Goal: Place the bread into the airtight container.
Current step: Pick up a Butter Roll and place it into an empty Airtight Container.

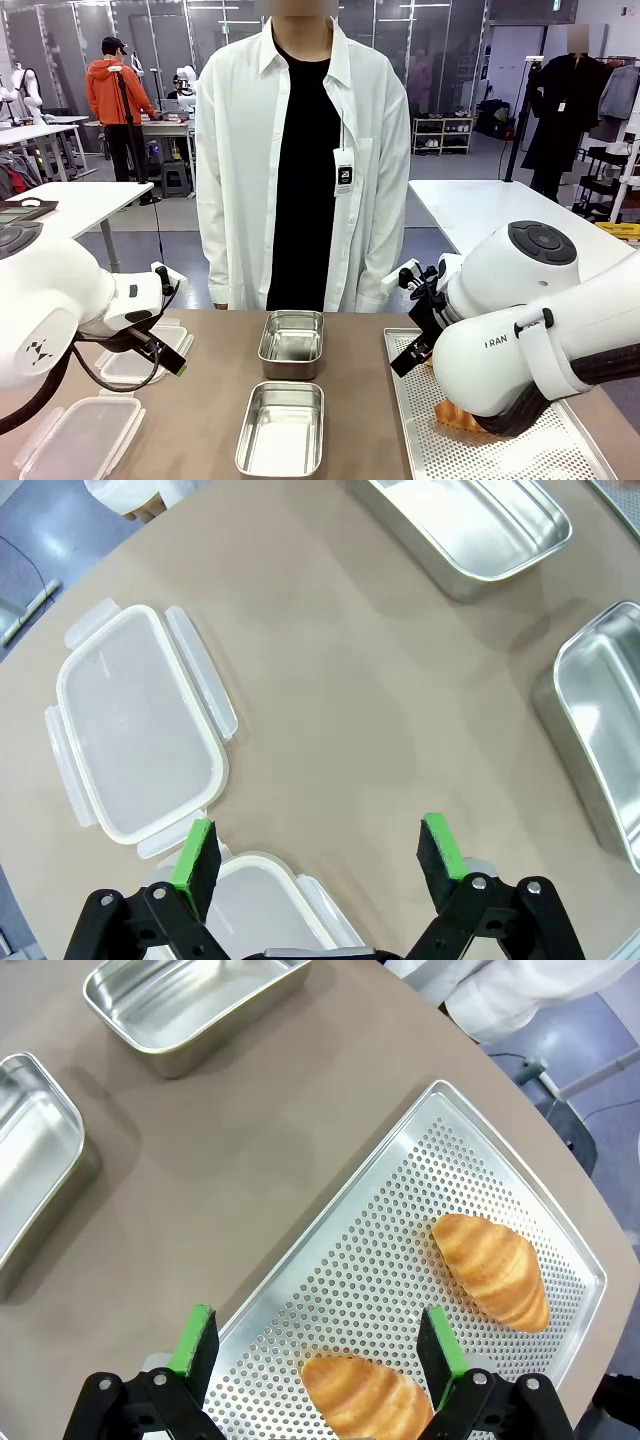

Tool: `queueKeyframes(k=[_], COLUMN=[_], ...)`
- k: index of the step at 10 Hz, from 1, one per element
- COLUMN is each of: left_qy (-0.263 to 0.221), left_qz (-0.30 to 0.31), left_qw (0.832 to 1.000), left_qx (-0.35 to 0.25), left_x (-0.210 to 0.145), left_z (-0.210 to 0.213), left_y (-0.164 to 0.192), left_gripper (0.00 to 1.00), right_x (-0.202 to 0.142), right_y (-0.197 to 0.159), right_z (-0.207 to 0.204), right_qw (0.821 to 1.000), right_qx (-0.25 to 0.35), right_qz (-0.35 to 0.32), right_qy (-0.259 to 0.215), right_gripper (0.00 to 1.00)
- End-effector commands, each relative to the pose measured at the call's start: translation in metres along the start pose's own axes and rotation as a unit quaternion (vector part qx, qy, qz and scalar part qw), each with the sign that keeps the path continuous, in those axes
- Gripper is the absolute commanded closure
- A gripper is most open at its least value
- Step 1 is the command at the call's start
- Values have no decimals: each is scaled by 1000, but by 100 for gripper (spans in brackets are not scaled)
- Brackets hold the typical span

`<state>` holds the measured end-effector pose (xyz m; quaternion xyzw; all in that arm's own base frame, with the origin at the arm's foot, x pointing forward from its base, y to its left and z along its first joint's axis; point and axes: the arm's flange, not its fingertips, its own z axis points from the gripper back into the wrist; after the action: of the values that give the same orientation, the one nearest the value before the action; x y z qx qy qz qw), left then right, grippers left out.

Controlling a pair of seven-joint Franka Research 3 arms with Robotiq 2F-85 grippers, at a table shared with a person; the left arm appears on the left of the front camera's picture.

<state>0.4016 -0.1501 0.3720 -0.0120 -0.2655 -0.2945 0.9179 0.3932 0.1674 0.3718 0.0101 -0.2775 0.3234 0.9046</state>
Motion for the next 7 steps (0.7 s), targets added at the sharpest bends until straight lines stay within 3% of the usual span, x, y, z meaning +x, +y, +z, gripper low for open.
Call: queueKeyframes(k=[1,4,7], left_qy=[-5,-23,-42], left_qz=[4,21,64], left_qw=[1000,999,994], left_qx=[-9,-43,-74], left_x=[14,56,82], left_z=[20,99,211], left_y=[4,22,72], left_gripper=[0,0,0], right_x=[11,40,46], right_y=[-6,-34,-84], right_z=[18,93,213], right_qw=[1000,1000,998], right_qx=[18,-4,31], right_qz=[5,7,-35], right_qy=[-7,-12,-52], right_gripper=[0,0,0])
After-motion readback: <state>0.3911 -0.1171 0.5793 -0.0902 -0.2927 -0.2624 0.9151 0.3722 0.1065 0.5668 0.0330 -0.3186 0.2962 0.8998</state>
